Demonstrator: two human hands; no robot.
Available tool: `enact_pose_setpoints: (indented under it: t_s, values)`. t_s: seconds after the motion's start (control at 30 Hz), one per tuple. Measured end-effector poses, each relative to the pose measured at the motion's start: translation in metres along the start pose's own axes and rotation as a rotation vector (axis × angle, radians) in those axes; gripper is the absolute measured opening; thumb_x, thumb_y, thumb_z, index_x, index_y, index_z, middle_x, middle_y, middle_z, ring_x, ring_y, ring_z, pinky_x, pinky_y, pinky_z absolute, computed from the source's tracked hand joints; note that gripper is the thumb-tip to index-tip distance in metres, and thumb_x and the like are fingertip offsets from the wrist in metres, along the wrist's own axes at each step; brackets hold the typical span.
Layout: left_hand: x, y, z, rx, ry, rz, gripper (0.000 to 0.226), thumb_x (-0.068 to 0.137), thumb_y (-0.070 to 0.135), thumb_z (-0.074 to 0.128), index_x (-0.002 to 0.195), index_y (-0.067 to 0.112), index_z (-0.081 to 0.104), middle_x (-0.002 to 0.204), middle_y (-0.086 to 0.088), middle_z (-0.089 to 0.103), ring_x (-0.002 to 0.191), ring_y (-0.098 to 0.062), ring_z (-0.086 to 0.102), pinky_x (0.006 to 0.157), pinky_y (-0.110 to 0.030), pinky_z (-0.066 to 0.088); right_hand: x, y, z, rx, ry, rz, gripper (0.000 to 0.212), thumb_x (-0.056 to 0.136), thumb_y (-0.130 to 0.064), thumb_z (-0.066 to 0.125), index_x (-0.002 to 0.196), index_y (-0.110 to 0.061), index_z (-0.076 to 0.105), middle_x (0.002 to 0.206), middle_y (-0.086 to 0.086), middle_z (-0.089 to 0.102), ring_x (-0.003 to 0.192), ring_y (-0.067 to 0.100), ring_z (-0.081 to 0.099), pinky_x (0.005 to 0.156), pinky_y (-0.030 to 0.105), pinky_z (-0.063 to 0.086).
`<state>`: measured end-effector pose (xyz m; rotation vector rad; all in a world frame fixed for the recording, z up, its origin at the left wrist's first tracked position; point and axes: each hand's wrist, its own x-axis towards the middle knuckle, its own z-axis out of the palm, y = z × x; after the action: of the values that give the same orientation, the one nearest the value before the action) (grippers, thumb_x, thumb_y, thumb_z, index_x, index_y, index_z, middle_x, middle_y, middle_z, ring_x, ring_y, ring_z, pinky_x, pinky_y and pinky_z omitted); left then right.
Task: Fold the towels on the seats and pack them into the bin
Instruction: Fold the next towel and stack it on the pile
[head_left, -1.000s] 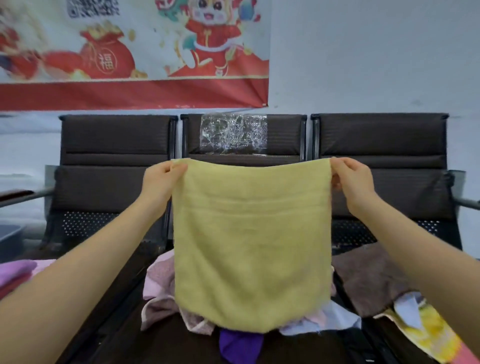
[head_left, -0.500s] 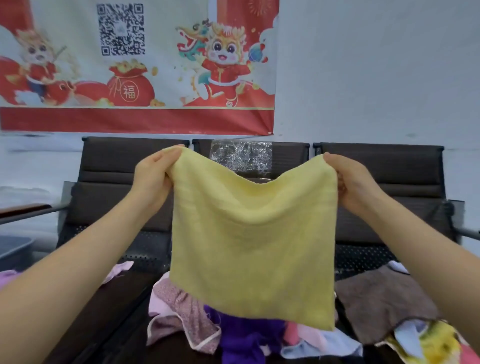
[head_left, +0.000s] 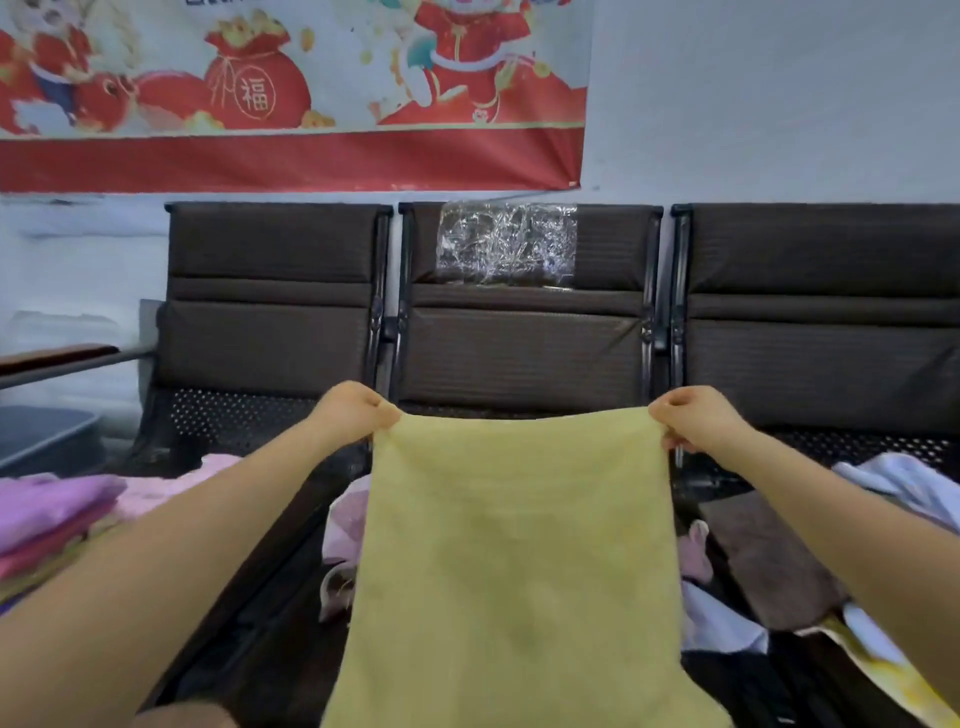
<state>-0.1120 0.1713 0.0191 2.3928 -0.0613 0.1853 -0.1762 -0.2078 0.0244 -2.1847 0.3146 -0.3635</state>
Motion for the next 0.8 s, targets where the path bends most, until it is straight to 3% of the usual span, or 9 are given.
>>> enact_pose_setpoints:
  t_s: [0.17,0.27,0.37,0.47,0.5,0.57,0.67,0.73,0.8]
  values:
    - [0.023,-0.018,0.042,0.027,0.036,-0.051,0.025,0.083,0.019,0.061,0.070,0.000,0.072,0.061,-0.011,0.068,0.049,-0.020,0.054,0.056,-0.027,0.046,0.031,0.042,0.038,0.058,0.047,0.130,0.017,0.095,-0.011,0.053,0.091,-0.002,0.067,0.041,0.004,0.057,0.032,0.008,0.052,0.031,0.015,0.034]
    - [0.041,-0.022,0.056,-0.043,0.087,-0.111,0.024,0.083,0.013,0.058,0.065,0.000,0.067,0.060,-0.012,0.070,0.038,-0.012,0.054,0.055,-0.026,0.052,0.053,0.050,0.056,0.198,0.083,0.261,0.005,0.092,-0.010,0.060,0.089,-0.009,0.064,0.041,0.001,0.061,0.038,0.011,0.061,0.043,0.021,0.050]
    - [0.055,-0.026,0.069,-0.017,0.131,-0.156,0.021,0.081,0.010,0.053,0.066,0.005,0.067,0.059,-0.010,0.070,0.040,-0.011,0.058,0.065,-0.031,0.057,0.070,0.064,0.079,0.305,0.164,0.295,0.003,0.093,-0.009,0.059,0.092,-0.009,0.062,0.061,0.009,0.068,0.051,0.018,0.065,0.054,0.024,0.056]
    - [0.059,-0.039,0.087,0.006,0.118,-0.206,0.019,0.084,0.011,0.056,0.072,0.007,0.071,0.073,-0.011,0.073,0.064,-0.021,0.068,0.075,-0.032,0.057,0.076,0.086,0.111,0.241,0.197,0.280,0.020,0.091,-0.015,0.062,0.109,-0.008,0.062,0.102,0.016,0.069,0.075,0.030,0.068,0.081,0.041,0.057]
    - [0.058,-0.044,0.092,-0.005,0.105,-0.212,0.016,0.086,0.013,0.059,0.087,0.006,0.073,0.089,-0.013,0.073,0.081,-0.027,0.069,0.081,-0.032,0.055,0.073,0.092,0.118,0.186,0.181,0.287,0.032,0.089,-0.018,0.064,0.119,-0.007,0.060,0.112,0.016,0.066,0.089,0.033,0.067,0.088,0.044,0.054]
    - [0.053,-0.051,0.101,0.016,0.081,-0.208,0.032,0.089,0.020,0.062,0.116,0.004,0.065,0.119,-0.014,0.065,0.109,-0.032,0.060,0.090,-0.031,0.046,0.067,0.098,0.126,0.108,0.143,0.288,0.043,0.085,-0.021,0.066,0.126,-0.008,0.058,0.120,0.014,0.064,0.106,0.034,0.062,0.094,0.044,0.050]
    - [0.037,-0.049,0.109,-0.016,0.042,-0.141,0.039,0.090,0.024,0.061,0.126,0.009,0.059,0.129,-0.012,0.060,0.116,-0.029,0.056,0.092,-0.031,0.043,0.048,0.093,0.127,0.127,0.109,0.202,0.029,0.085,-0.019,0.065,0.113,-0.010,0.064,0.109,0.011,0.067,0.097,0.030,0.063,0.091,0.046,0.051]
    - [0.015,-0.035,0.109,-0.083,0.011,-0.081,0.026,0.090,0.026,0.060,0.113,0.015,0.065,0.116,-0.008,0.065,0.105,-0.028,0.060,0.087,-0.033,0.047,0.024,0.076,0.121,0.145,0.039,0.112,0.010,0.087,-0.015,0.063,0.095,-0.010,0.067,0.090,0.009,0.066,0.078,0.023,0.060,0.077,0.041,0.055]
    - [-0.013,-0.021,0.111,-0.124,-0.055,-0.012,0.005,0.089,0.027,0.060,0.091,0.026,0.064,0.099,-0.003,0.066,0.094,-0.025,0.063,0.081,-0.033,0.051,-0.007,0.060,0.118,0.117,-0.111,0.011,0.007,0.090,-0.012,0.060,0.085,-0.011,0.066,0.075,0.006,0.062,0.062,0.016,0.056,0.055,0.026,0.050]
